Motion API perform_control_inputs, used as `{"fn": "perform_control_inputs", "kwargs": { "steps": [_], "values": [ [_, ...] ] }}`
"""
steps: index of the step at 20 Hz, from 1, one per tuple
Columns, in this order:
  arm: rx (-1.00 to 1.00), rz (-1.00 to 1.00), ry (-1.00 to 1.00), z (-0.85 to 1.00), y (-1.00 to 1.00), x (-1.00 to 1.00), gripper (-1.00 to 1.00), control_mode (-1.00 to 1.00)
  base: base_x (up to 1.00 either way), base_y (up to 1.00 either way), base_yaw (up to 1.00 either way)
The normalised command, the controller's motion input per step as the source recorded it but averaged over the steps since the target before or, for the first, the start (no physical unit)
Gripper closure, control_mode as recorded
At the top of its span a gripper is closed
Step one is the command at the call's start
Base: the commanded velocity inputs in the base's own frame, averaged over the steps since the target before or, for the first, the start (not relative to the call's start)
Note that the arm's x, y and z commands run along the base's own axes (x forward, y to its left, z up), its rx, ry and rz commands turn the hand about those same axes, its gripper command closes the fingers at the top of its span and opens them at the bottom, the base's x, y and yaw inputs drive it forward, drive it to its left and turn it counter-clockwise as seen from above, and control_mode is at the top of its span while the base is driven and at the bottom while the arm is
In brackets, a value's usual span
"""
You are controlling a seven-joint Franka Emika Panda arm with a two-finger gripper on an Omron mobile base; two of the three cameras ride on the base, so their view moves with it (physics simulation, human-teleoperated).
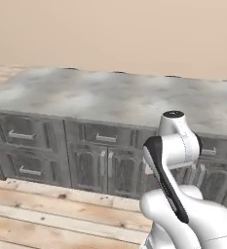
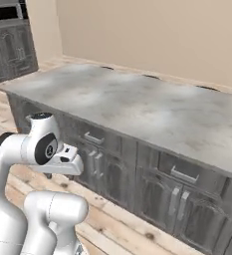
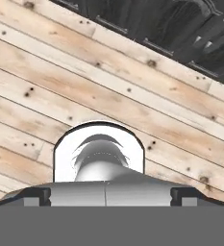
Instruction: Place one of the steaks on the plate and the other in the bowl. Then place the bowl in the fridge.
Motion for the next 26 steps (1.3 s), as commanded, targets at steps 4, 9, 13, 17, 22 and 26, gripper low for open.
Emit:
{"fn": "perform_control_inputs", "kwargs": {
  "steps": [4,9,13,17,22,26],
  "values": [
    [0.00,0.00,0.00,0.00,0.00,0.00,-1.00,1.00,0.00,-0.22,-0.94],
    [0.00,0.00,0.00,0.00,0.00,0.00,-1.00,1.00,0.00,-0.24,-0.94],
    [0.00,0.00,0.00,0.00,0.00,0.00,-1.00,1.00,0.00,-0.26,-0.93],
    [0.00,0.00,0.00,0.00,0.00,0.00,-1.00,1.00,0.00,-0.27,-0.93],
    [0.00,0.00,0.00,0.00,0.00,0.00,-1.00,1.00,0.10,-0.13,-0.88],
    [0.00,0.00,0.00,0.00,0.00,0.00,-1.00,1.00,0.25,0.00,-0.76]
  ]
}}
